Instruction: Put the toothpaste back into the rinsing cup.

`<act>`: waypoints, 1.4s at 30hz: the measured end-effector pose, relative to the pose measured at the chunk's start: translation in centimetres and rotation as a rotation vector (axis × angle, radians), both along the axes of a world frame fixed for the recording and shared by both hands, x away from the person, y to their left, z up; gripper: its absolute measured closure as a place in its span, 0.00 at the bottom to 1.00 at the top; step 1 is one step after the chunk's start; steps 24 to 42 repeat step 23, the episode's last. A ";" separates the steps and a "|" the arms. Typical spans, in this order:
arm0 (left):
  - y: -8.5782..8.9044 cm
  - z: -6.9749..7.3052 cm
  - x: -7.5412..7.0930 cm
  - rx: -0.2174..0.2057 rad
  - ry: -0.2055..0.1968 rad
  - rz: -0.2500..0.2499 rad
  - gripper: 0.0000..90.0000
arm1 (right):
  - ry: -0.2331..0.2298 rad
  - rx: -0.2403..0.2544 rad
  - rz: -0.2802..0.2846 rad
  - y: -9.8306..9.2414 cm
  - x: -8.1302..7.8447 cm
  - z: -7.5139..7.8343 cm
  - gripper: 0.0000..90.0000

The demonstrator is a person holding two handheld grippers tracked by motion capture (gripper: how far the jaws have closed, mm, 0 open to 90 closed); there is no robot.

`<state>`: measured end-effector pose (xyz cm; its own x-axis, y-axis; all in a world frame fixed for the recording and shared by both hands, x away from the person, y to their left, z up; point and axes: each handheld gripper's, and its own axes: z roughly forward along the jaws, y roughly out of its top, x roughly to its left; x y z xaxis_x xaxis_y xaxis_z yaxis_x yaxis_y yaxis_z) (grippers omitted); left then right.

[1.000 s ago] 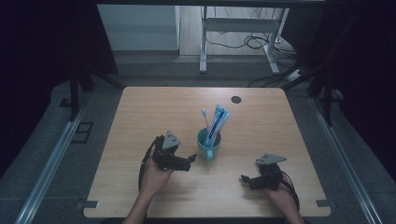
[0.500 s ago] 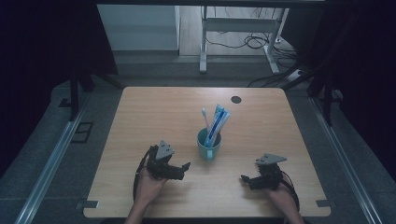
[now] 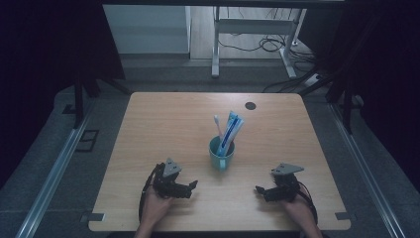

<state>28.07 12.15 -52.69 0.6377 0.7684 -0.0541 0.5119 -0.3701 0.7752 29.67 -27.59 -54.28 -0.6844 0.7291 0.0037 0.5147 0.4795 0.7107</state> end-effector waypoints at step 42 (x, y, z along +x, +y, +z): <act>-0.7 -1.8 0.6 0.127 0.108 0.001 0.00 | -0.003 0.000 0.001 0.0 0.0 0.0 0.06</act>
